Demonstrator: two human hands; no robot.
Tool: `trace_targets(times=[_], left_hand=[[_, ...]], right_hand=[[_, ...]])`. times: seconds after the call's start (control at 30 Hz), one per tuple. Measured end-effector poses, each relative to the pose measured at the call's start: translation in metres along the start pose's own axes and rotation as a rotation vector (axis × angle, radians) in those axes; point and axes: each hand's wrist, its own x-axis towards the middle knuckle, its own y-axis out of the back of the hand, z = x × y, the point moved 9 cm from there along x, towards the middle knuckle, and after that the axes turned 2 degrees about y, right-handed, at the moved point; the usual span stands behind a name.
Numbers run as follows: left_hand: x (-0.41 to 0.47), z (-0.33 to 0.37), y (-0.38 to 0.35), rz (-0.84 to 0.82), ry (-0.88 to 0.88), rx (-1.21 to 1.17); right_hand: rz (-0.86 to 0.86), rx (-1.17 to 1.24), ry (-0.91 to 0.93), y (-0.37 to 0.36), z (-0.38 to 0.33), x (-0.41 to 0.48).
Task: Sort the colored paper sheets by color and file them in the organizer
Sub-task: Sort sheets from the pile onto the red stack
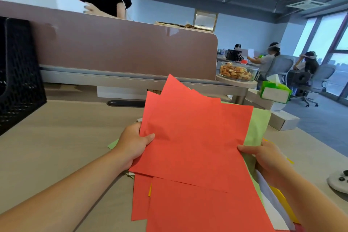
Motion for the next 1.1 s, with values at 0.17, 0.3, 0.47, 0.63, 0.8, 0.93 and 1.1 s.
trace_targets(times=[0.17, 0.3, 0.47, 0.63, 0.8, 0.93, 1.1], left_hand=[[0.002, -0.004, 0.005, 0.009, 0.048, -0.047], [0.0, -0.007, -0.006, -0.151, 0.138, -0.126], [-0.007, -0.007, -0.019, -0.261, 0.213, -0.151], [-0.008, -0.006, -0.021, -0.241, 0.15, 0.005], [-0.004, -0.004, -0.011, -0.153, 0.168, -0.225], [-0.005, -0.004, -0.01, -0.194, 0.21, -0.324], [-0.01, -0.005, -0.016, -0.211, 0.186, -0.202]], right_hand=[[0.086, 0.123, -0.098, 0.016, 0.002, 0.001], [-0.055, 0.038, -0.205, 0.004, 0.012, -0.007], [-0.123, 0.054, -0.144, -0.006, 0.004, -0.011], [-0.106, -0.038, -0.059, -0.015, 0.0, -0.015], [-0.09, 0.103, -0.083, -0.016, -0.009, -0.023], [-0.004, 0.15, -0.121, -0.005, -0.007, -0.019], [0.201, -0.615, 0.207, 0.01, -0.018, -0.008]])
